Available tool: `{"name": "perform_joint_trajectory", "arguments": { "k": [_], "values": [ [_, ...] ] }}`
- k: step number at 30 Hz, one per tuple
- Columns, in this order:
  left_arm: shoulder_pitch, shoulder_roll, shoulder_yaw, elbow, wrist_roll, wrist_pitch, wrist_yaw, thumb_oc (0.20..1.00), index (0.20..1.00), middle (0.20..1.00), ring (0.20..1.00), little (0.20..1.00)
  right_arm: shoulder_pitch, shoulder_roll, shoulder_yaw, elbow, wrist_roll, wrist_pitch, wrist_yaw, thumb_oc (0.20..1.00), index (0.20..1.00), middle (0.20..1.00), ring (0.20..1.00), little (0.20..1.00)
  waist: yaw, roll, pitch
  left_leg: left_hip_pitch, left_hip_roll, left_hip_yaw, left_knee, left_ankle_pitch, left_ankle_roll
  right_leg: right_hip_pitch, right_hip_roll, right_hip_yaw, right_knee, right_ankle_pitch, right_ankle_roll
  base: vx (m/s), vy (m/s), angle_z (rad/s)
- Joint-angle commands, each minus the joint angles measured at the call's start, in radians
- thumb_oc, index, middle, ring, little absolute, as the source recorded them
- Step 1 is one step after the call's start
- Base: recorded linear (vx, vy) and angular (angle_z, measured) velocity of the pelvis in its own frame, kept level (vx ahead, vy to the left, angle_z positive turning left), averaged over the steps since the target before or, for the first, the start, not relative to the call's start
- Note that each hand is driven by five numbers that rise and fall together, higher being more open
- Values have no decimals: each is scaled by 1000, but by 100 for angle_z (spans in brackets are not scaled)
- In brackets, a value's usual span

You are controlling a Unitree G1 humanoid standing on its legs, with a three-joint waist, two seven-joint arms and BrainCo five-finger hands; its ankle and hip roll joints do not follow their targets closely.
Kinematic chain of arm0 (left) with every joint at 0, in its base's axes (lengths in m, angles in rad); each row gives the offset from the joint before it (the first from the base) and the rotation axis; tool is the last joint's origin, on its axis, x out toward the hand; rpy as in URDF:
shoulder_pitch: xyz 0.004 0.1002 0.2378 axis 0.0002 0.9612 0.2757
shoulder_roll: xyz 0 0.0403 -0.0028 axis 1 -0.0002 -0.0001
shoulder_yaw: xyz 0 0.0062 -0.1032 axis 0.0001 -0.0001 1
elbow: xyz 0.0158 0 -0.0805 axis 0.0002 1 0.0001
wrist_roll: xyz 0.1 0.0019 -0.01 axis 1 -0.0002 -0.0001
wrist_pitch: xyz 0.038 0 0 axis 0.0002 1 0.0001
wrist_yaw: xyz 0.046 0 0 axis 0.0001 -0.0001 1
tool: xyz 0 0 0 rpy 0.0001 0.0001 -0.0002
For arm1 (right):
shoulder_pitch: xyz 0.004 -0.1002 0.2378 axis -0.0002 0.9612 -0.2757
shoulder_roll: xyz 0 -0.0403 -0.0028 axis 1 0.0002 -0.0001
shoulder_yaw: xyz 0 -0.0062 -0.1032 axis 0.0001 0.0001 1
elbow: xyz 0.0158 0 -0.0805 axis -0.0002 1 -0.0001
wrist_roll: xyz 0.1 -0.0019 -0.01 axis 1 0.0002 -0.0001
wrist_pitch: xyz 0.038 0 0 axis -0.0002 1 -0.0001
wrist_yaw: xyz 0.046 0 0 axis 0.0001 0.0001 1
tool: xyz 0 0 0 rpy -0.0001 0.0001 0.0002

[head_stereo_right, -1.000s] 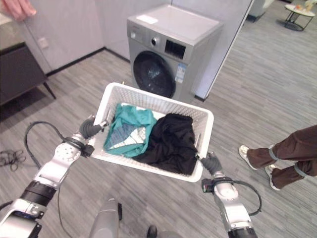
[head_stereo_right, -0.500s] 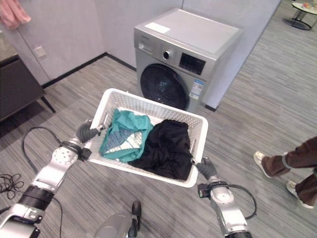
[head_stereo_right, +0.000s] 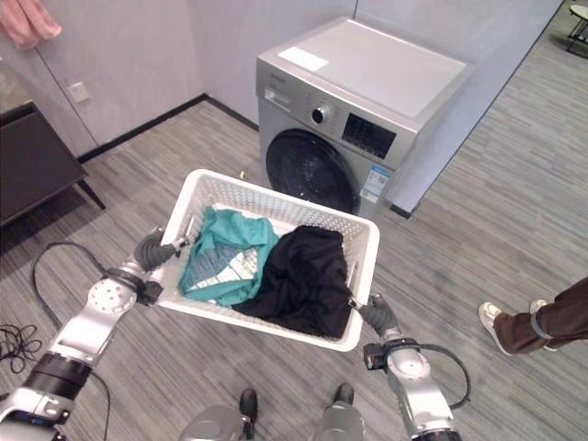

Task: Grab the laundry basket,head to the washer,open it,put in the laundry and shut it.

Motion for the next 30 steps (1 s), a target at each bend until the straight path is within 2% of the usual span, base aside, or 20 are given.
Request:
{"name": "perform_joint_trajectory", "arguments": {
  "k": [1, 14, 30],
  "values": [
    [-55, 55, 112, -23, 19, -78, 42, 200, 200, 200, 200, 200, -9, -89, -125, -15, 9, -82, -9, 200, 200, 200, 200, 200, -7, 48, -104, -39, 30, 20, 29, -43, 37, 61, 23, -11, -10, -44, 69, 101, -34, -26],
    [-2, 24, 121, -30, 21, -76, 36, 200, 200, 200, 200, 200, 4, -112, -151, -9, 4, -92, -5, 200, 200, 200, 200, 200, -14, 42, -129, -31, 35, 16, 10, -47, 25, 110, 45, -21, -72, -62, 74, 26, -18, -8],
    [35, -2, 127, -19, 18, -70, 27, 200, 200, 200, 200, 200, 20, -113, -164, 14, -11, -93, -5, 200, 200, 200, 200, 200, -27, 61, -135, 0, 31, 35, -10, -51, 27, 131, 41, -15, -86, -62, 78, 2, 3, -4]
  ]
}}
